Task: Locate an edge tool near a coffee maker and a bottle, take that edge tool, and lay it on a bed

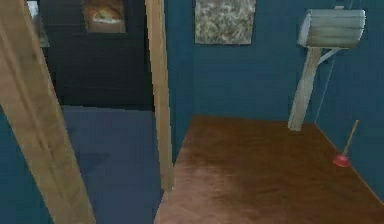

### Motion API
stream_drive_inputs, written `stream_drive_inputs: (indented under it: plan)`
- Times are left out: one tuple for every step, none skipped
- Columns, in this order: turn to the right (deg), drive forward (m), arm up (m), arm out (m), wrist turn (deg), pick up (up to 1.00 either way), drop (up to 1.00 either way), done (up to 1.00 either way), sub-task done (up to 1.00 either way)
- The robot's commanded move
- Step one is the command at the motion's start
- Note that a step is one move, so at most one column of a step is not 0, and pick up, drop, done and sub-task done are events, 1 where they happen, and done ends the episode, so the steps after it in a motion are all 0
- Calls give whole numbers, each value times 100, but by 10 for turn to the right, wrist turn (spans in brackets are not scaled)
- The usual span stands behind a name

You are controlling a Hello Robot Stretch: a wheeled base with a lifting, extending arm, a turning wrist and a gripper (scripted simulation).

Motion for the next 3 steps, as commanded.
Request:
stream_drive_inputs:
  plan:
    - [0, 15, 0, 0, 0, 0, 0, 0, 0]
    - [30, 0, 0, 0, 0, 0, 0, 0, 0]
    - [0, 40, 0, 0, 0, 0, 0, 0, 0]
